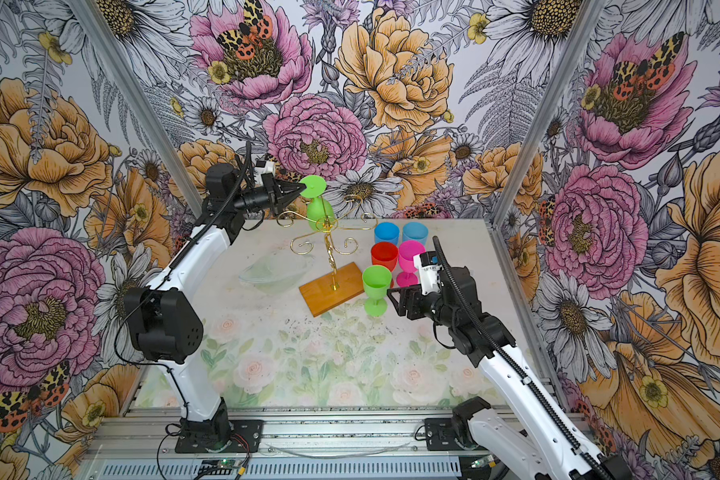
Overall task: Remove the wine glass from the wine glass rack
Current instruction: 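Lift the green glass up off the rack hook with the left gripper, then pull the green glass back toward the robot with the left gripper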
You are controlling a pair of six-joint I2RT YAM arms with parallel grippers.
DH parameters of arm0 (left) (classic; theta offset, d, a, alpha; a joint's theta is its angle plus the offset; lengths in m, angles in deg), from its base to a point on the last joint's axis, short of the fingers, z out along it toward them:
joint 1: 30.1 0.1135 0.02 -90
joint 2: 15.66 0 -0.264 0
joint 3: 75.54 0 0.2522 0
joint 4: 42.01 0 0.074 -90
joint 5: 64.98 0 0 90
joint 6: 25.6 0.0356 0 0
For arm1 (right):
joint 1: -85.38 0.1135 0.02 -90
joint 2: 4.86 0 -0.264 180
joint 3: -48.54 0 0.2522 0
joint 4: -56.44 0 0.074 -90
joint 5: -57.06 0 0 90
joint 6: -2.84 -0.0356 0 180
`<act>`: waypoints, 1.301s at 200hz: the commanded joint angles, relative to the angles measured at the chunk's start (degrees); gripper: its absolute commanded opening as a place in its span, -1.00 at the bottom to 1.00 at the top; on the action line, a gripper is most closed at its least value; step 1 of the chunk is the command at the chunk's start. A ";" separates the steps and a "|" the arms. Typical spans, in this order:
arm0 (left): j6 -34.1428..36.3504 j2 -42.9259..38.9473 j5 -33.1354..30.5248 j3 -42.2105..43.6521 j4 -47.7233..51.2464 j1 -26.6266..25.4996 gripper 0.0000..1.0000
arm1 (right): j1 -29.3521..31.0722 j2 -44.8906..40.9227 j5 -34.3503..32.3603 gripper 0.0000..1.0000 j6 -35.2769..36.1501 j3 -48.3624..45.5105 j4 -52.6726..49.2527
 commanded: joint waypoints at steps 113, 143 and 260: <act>0.96 -7.28 7.93 5.03 -1.95 2.91 -1.00 | -0.28 -1.37 0.48 0.47 -2.74 -0.35 1.19; 1.17 -8.18 8.45 5.85 -1.92 2.98 -1.00 | -0.31 -1.74 0.49 0.48 -3.01 -0.45 1.16; 2.52 -14.82 6.30 12.65 -2.00 8.06 -1.00 | -0.29 -2.06 1.01 0.47 -3.71 -0.51 1.19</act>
